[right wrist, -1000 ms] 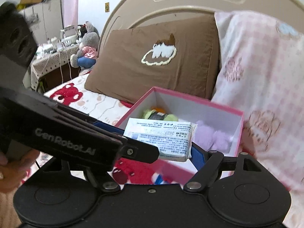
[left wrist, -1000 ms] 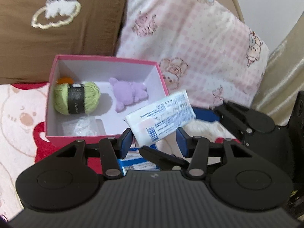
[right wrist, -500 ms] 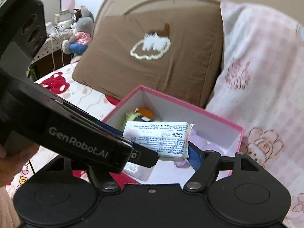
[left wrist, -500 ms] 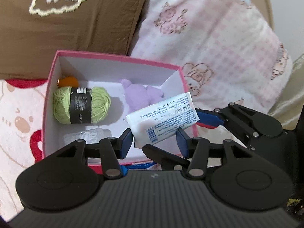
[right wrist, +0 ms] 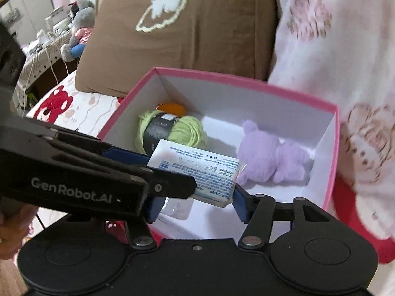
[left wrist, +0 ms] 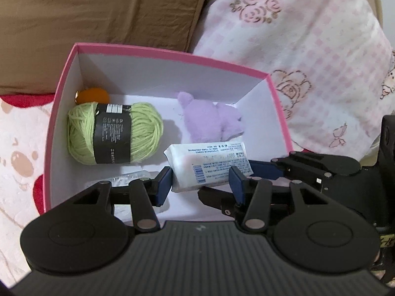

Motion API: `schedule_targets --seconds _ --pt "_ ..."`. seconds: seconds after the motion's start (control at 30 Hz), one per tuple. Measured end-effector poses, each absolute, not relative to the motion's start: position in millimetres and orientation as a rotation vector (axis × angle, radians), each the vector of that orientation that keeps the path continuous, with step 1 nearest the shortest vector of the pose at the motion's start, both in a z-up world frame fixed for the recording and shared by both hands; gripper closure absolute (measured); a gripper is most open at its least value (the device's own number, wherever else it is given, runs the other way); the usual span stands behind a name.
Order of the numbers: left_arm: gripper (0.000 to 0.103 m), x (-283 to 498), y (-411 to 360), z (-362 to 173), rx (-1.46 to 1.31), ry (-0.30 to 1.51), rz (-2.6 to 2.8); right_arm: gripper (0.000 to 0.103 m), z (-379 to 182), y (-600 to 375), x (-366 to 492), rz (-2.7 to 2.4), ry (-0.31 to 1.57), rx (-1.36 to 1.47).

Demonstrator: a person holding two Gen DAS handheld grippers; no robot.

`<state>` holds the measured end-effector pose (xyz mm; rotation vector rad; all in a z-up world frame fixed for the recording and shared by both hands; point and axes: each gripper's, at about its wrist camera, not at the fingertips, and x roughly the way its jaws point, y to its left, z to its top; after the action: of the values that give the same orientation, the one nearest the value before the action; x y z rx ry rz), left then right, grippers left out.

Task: Organize objects
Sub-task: 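Lower the white packet into the box and open the left tool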

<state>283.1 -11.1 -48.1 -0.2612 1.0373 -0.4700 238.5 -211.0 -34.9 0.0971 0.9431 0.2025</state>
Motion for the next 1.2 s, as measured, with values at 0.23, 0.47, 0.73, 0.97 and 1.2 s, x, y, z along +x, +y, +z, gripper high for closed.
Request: schedule_targets --seconds 0.23,0.47,0.73,0.97,1.2 --pt "0.055 292 -12 -72 -0.286 1.051 -0.468 0.045 -57 -211 248 0.185 0.981 0.103" --pt "0.055 297 -15 -91 -0.304 1.089 -0.468 0.045 -73 -211 257 0.181 1.044 0.071" --pt "0.060 301 -12 -103 -0.353 1.120 -0.448 0.041 -83 -218 263 0.198 1.097 0.106" --pt "0.061 301 -11 -103 -0.332 1.142 -0.411 0.041 -87 -219 269 0.225 1.142 0.151" --pt "0.061 302 -9 -107 -0.360 1.149 -0.396 0.036 -91 -215 271 0.225 1.157 0.153"
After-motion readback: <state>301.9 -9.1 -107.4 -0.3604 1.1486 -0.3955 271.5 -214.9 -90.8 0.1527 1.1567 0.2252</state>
